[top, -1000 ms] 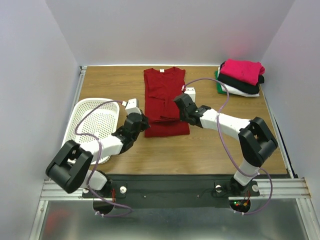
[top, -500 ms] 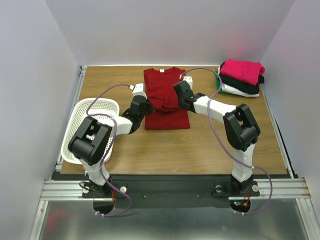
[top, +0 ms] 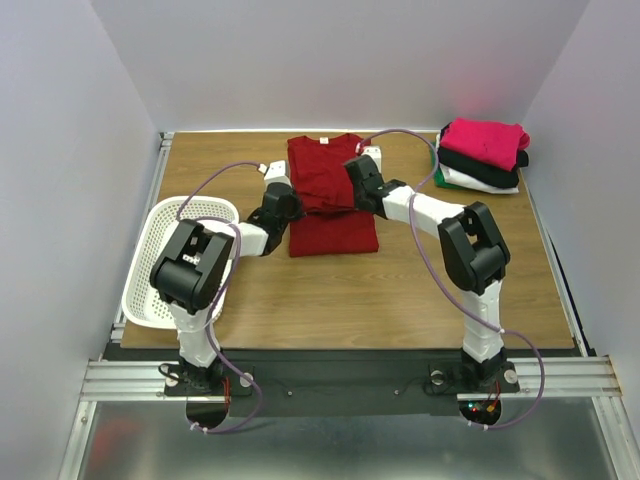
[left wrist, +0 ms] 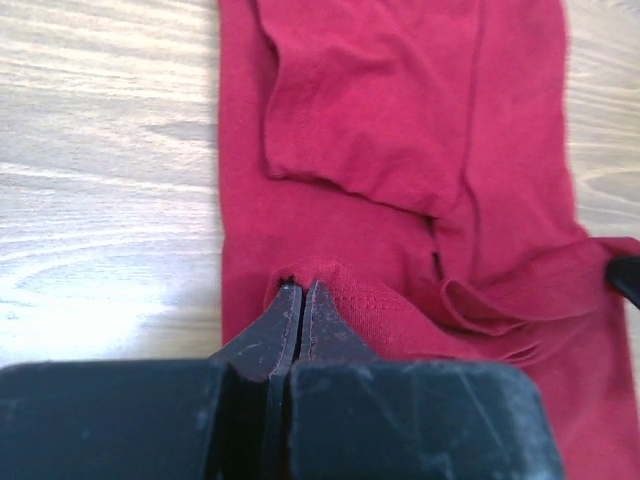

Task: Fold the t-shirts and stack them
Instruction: Fold the tshirt

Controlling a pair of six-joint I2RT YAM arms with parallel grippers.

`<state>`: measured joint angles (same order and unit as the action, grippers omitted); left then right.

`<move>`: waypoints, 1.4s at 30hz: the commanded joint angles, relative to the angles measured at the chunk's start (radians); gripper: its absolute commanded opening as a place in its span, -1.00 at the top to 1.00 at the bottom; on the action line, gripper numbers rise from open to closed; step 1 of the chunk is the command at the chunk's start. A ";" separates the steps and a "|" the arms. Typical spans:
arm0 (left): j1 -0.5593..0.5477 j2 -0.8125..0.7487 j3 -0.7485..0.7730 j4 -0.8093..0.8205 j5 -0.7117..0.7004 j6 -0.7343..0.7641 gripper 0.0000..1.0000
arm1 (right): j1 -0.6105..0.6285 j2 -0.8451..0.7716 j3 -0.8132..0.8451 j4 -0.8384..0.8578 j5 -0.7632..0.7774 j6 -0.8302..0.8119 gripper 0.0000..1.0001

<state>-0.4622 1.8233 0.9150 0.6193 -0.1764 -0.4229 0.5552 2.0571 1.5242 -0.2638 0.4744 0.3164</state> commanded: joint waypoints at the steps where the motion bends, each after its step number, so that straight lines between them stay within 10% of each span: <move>1: 0.011 0.019 0.079 0.004 -0.021 0.035 1.00 | -0.015 0.011 0.045 0.035 0.032 -0.014 0.99; 4: 0.013 0.040 0.119 -0.027 -0.012 0.047 0.87 | -0.020 0.008 0.056 0.034 0.030 -0.025 0.92; 7: 0.013 0.030 0.125 -0.039 0.005 0.044 -0.01 | -0.021 -0.023 0.038 0.034 0.026 -0.028 0.26; 8: 0.010 0.005 0.122 -0.039 -0.003 0.039 -0.15 | -0.021 -0.052 0.030 0.034 0.023 -0.030 -0.17; 11: -0.003 -0.063 0.098 -0.038 -0.043 0.042 -0.51 | -0.020 -0.115 -0.024 0.034 0.017 -0.028 -0.57; 23: -0.246 -0.147 -0.100 0.160 -0.054 -0.010 -0.57 | -0.018 -0.215 -0.116 0.047 -0.226 -0.019 -0.63; 42: -0.303 0.103 -0.188 0.346 -0.001 -0.076 -0.57 | -0.018 -0.026 0.016 0.051 -0.342 -0.042 -0.64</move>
<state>-0.7444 1.9282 0.7834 0.9379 -0.1837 -0.4740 0.5415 1.9987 1.4960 -0.2386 0.1680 0.2890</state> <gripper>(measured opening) 0.779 0.819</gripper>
